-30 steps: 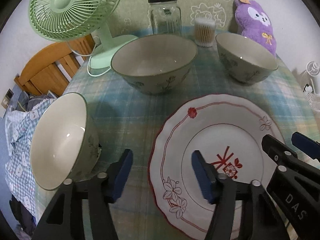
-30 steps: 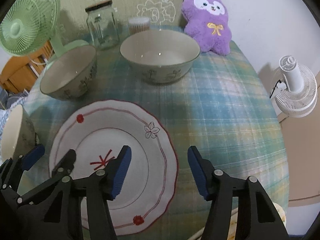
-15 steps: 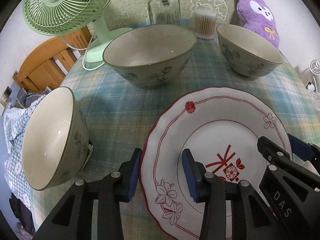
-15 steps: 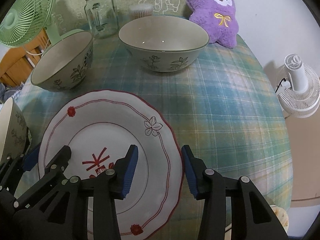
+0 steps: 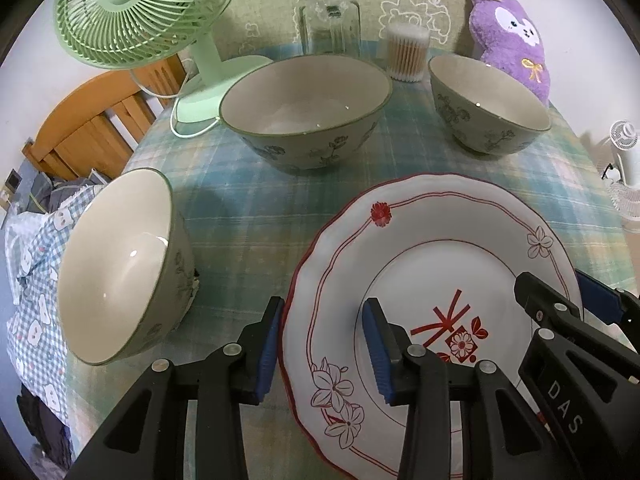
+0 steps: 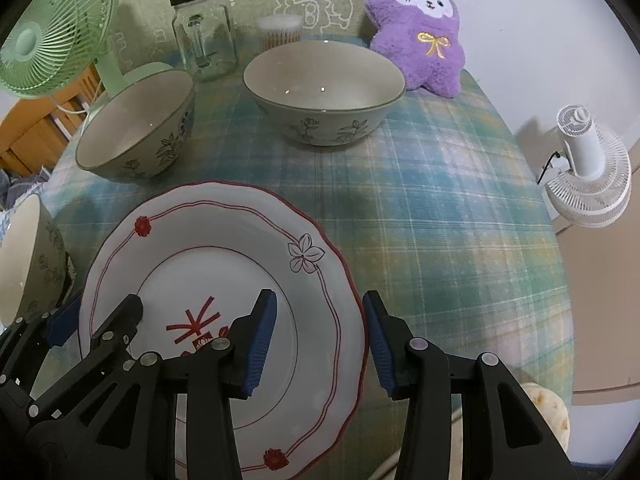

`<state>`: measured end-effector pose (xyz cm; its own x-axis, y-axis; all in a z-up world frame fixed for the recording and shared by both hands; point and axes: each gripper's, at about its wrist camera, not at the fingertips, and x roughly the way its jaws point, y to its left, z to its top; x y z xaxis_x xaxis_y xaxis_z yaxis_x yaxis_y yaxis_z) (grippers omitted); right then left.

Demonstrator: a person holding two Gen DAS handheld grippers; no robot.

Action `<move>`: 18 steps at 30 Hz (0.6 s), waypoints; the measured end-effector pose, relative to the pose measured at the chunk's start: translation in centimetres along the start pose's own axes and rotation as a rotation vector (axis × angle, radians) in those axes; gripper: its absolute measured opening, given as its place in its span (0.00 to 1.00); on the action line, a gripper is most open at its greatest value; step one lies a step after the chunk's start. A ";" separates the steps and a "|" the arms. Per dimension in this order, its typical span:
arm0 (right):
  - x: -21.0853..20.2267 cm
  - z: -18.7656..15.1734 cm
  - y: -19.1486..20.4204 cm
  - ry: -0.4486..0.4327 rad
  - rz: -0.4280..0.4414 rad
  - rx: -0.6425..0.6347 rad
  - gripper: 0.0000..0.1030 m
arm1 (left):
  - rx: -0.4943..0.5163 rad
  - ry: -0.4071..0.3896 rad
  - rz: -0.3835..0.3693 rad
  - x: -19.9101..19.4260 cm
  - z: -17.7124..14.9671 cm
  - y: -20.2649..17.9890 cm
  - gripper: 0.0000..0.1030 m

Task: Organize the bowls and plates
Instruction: 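Lift the white red-pattern plate and lower it onto the yellow-flower stack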

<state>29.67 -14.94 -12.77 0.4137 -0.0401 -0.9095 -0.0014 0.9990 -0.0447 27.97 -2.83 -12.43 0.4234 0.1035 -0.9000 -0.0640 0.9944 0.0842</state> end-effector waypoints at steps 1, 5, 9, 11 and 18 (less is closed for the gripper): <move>-0.3 -0.1 0.0 -0.002 -0.001 0.002 0.47 | 0.002 -0.002 -0.002 -0.3 -0.1 0.1 0.39; -1.8 -0.7 0.0 -0.011 -0.011 0.018 0.47 | 0.005 -0.017 -0.016 -1.8 -0.3 0.4 0.39; -3.8 -1.3 -0.1 -0.028 -0.026 0.038 0.47 | 0.017 -0.037 -0.032 -3.5 -0.7 0.6 0.39; -4.8 -1.8 -0.2 -0.040 -0.036 0.046 0.47 | 0.024 -0.045 -0.042 -4.2 -0.8 0.7 0.39; -7.9 -3.4 -0.8 -0.070 -0.055 0.086 0.47 | 0.062 -0.082 -0.063 -6.9 -1.8 0.5 0.39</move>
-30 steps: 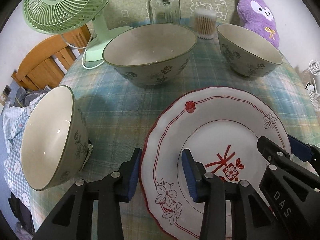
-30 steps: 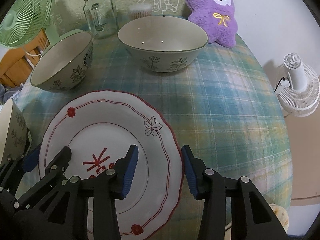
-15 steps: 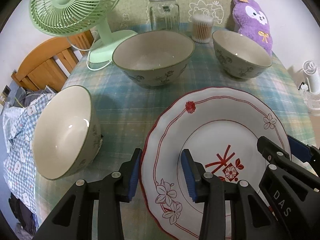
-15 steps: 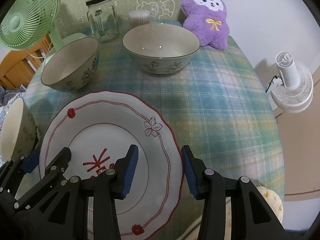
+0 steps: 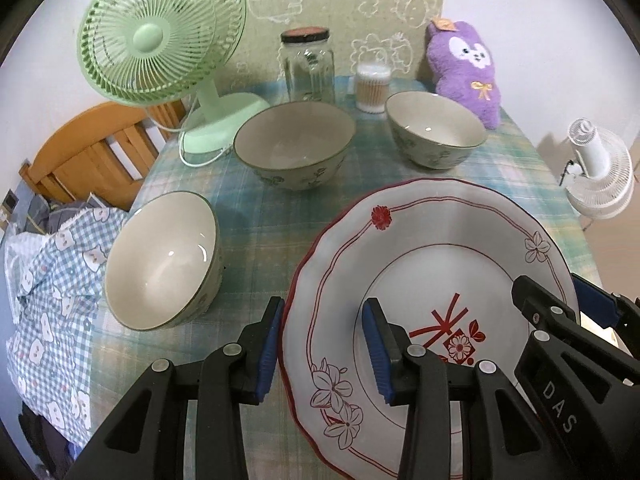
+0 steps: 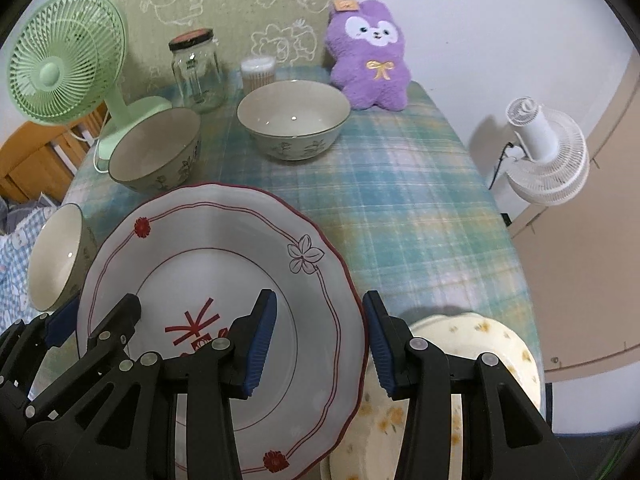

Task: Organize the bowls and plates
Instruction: 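Lift the white red-pattern plate and lower it onto the yellow-flower stack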

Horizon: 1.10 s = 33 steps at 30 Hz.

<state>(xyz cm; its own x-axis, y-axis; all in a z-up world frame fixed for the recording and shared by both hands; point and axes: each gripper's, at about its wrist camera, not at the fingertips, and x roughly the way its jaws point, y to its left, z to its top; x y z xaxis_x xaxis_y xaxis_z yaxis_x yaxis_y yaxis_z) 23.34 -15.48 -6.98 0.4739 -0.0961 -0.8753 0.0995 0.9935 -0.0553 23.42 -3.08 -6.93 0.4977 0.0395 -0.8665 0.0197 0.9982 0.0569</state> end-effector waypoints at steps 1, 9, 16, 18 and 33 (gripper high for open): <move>-0.4 -0.2 -0.1 -0.003 -0.001 0.003 0.47 | 0.003 -0.004 0.000 -0.3 -0.1 -0.1 0.39; -3.3 -1.8 -2.4 -0.038 0.011 0.001 0.47 | -0.023 -0.018 0.006 -3.2 -1.6 -1.9 0.39; -4.4 -3.4 -5.6 -0.032 0.031 -0.016 0.47 | -0.043 -0.014 0.024 -4.8 -3.2 -4.5 0.38; -4.6 -3.8 -6.7 -0.031 0.032 -0.024 0.47 | -0.045 -0.015 0.027 -5.2 -3.6 -5.5 0.38; -4.3 -7.5 -14.6 -0.004 -0.008 -0.004 0.47 | 0.003 0.009 -0.008 -5.6 -6.8 -13.2 0.38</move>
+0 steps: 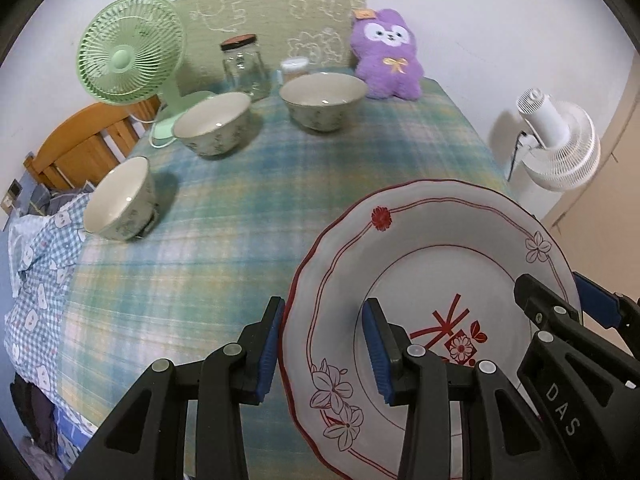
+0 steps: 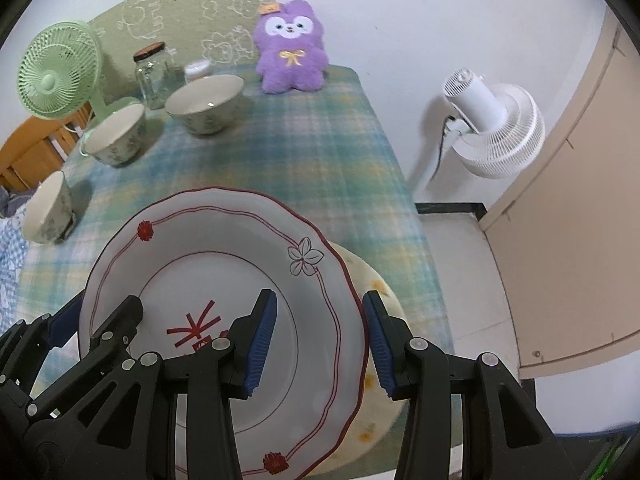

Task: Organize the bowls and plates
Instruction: 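Lift the white red-pattern plate and lower it onto the yellow-flower stack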

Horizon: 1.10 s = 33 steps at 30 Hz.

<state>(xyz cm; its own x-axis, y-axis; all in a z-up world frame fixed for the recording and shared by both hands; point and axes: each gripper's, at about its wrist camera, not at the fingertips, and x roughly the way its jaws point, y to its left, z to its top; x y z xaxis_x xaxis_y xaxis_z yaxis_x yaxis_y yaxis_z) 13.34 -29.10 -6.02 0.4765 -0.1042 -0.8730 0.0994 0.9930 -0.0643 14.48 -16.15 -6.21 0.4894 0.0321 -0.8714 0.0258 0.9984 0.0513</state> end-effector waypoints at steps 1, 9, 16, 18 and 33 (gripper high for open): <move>0.2 -0.3 -0.4 0.006 -0.002 0.002 0.47 | 0.003 0.003 -0.002 0.1 -0.1 -0.2 0.38; 2.0 -2.4 -2.8 0.057 -0.018 0.012 0.47 | 0.024 0.046 -0.015 1.5 -2.1 -2.9 0.38; 3.5 -3.3 -3.9 0.089 -0.015 0.015 0.47 | 0.026 0.074 -0.012 2.7 -2.9 -4.0 0.39; 3.8 -3.2 -4.0 0.093 -0.013 0.014 0.47 | 0.027 0.075 -0.009 2.9 -2.8 -4.1 0.39; 5.3 -2.2 -4.2 0.120 0.003 0.029 0.45 | 0.037 0.046 0.017 3.8 -1.9 -4.4 0.38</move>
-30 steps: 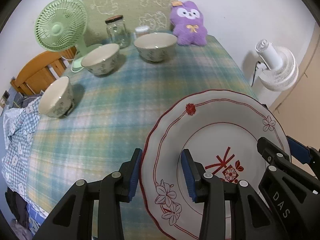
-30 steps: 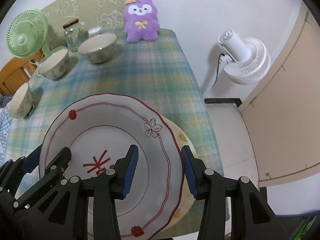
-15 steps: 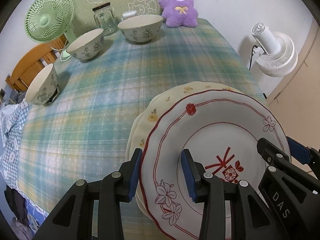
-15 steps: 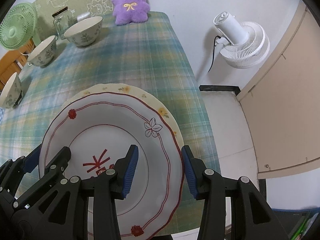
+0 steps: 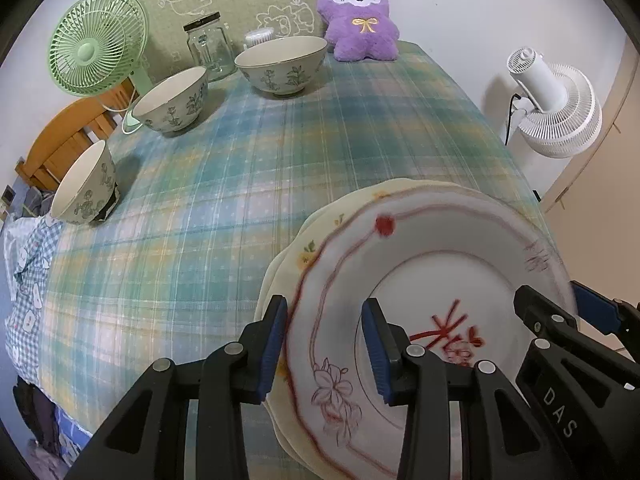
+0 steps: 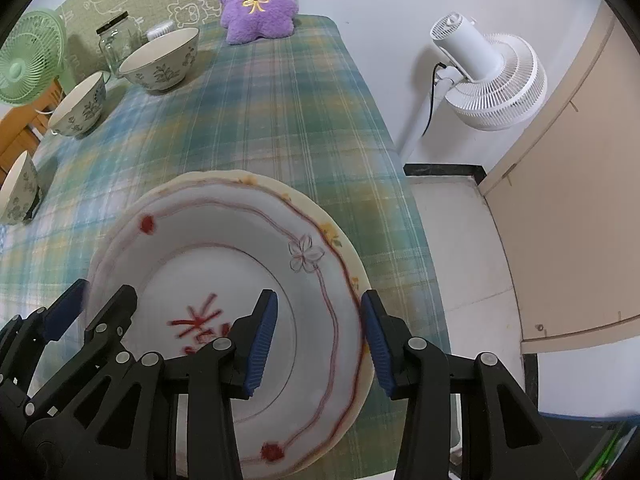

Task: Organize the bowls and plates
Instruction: 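Lift the white red-pattern plate and lower it onto the yellow-flower stack, then open both grippers and move them away from the plate stack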

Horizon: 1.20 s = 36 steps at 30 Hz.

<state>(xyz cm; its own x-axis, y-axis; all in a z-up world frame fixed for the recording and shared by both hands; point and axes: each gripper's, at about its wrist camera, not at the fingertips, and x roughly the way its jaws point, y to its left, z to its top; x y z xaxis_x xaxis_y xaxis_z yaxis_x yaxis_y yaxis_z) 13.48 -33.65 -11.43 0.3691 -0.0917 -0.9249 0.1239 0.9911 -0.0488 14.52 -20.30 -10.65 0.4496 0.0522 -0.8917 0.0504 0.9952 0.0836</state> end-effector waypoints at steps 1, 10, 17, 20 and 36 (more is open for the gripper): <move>0.0 0.1 0.0 -0.002 0.000 -0.001 0.45 | 0.001 -0.001 -0.001 0.1 0.0 0.0 0.38; 0.0 0.3 0.1 0.004 0.004 -0.015 0.45 | -0.005 0.006 -0.005 0.1 0.2 0.0 0.39; -2.6 1.1 0.8 -0.045 0.046 -0.035 0.46 | -0.018 -0.030 -0.017 -2.4 0.9 1.0 0.56; -4.2 1.7 1.6 -0.075 0.065 -0.048 0.46 | -0.045 -0.043 -0.011 -3.5 1.4 2.3 0.62; -10.3 3.4 12.1 -0.190 0.075 -0.045 0.63 | -0.080 -0.106 -0.014 -6.3 3.0 14.7 0.77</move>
<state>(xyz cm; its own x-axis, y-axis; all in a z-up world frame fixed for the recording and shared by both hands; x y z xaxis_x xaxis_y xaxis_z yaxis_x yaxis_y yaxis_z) 14.30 -21.00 -1.26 0.5434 -0.0300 -0.8390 0.0503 0.9987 -0.0032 15.09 -6.29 -2.46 0.5412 0.0334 -0.8402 -0.0122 0.9994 0.0319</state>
